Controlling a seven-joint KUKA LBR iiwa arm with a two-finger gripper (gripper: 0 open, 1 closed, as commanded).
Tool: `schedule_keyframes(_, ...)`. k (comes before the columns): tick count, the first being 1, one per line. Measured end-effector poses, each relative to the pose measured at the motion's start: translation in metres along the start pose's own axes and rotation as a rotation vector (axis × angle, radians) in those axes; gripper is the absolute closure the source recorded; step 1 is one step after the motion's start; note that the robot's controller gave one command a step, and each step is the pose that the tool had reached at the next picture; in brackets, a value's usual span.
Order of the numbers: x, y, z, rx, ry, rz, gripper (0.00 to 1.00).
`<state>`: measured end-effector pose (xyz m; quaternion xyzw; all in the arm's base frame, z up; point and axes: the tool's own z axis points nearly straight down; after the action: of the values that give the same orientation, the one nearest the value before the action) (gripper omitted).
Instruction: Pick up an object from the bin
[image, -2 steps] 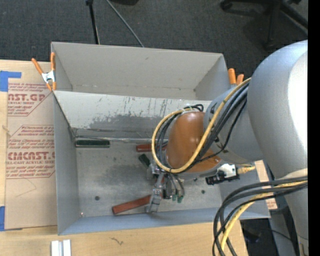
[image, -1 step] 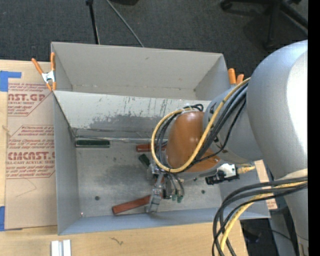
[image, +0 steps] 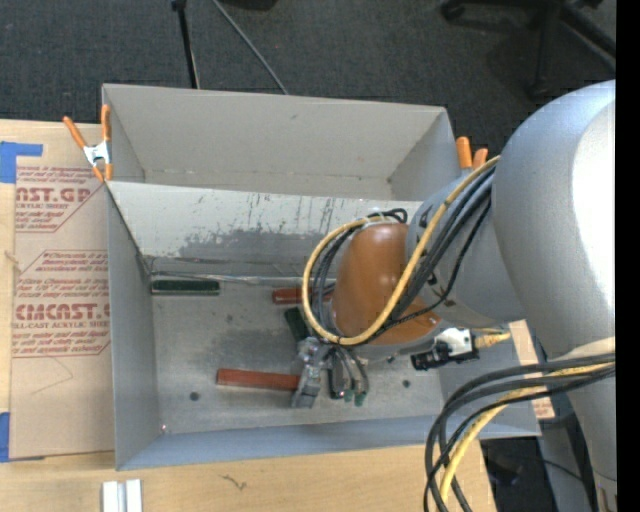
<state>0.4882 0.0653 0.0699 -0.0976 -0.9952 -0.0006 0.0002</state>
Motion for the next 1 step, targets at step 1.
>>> schedule_keyframes(1,-0.0003,0.0005,-0.045,0.0,-0.003,0.0,1.0)
